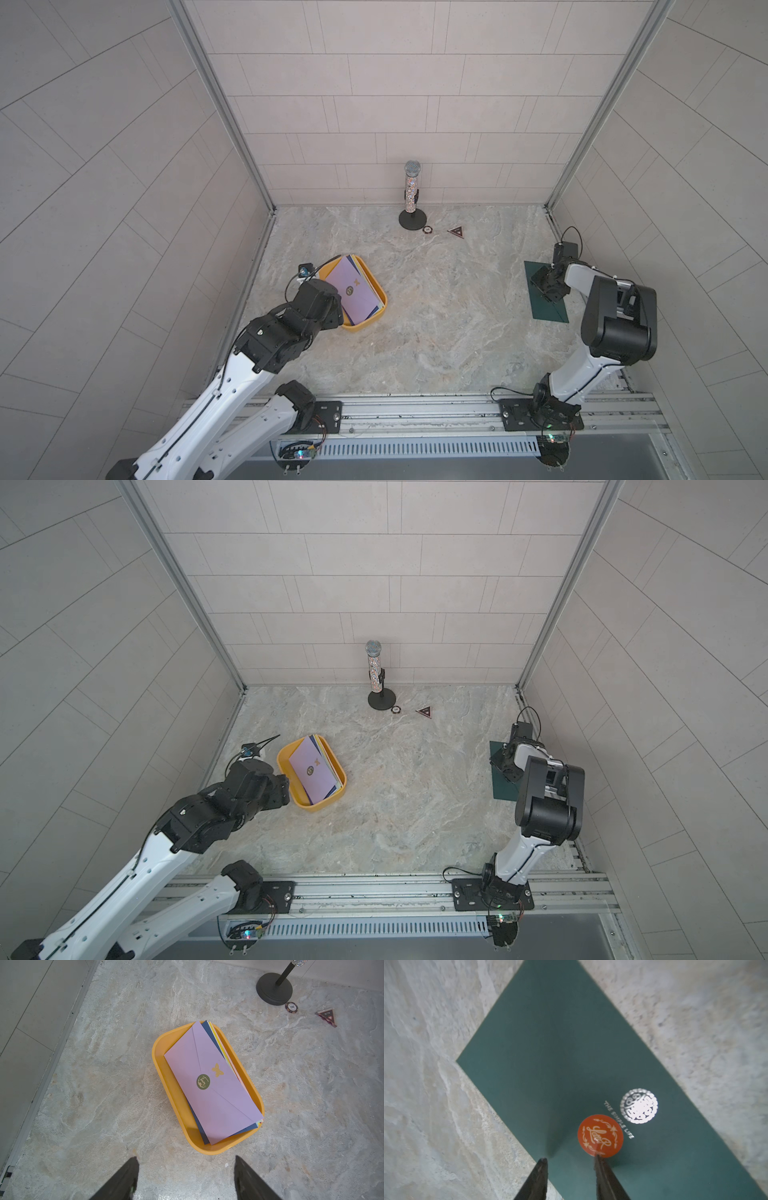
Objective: Put the sealed envelopes into the storage box
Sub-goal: Move the envelope to the center of the board.
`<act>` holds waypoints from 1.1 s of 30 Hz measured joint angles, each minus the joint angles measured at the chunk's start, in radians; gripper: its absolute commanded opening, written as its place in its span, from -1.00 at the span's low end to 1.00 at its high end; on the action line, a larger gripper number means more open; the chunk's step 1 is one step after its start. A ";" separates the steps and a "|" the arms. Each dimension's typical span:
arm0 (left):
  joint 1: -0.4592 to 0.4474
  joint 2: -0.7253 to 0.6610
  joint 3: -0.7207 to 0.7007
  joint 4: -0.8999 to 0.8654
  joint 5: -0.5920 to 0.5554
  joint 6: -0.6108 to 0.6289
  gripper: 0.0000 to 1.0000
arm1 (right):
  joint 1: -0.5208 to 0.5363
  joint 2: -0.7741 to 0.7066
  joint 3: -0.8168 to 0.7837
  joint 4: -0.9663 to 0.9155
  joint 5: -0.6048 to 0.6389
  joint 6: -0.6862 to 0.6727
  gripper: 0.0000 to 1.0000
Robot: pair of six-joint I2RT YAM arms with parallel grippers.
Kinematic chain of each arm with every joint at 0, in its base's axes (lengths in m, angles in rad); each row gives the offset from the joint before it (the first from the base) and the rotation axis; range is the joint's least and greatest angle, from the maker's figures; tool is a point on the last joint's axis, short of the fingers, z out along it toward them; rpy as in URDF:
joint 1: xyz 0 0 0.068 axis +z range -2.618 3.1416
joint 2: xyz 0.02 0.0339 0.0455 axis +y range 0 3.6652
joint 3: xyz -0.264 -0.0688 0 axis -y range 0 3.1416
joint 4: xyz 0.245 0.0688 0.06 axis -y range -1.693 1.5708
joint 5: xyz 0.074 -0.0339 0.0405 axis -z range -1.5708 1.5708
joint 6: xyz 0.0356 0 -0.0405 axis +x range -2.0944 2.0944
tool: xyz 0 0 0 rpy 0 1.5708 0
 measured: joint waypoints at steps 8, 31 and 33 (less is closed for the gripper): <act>-0.002 0.001 -0.001 0.003 0.006 0.000 0.53 | 0.210 0.050 0.072 -0.045 -0.093 -0.023 -0.19; -0.070 0.003 -0.003 0.006 -0.018 -0.001 0.53 | 0.594 -0.230 0.047 -0.098 -0.079 -0.010 -0.15; -0.070 0.015 -0.003 0.005 -0.020 -0.002 0.53 | 0.479 -0.225 0.024 -0.110 -0.068 -0.031 -0.14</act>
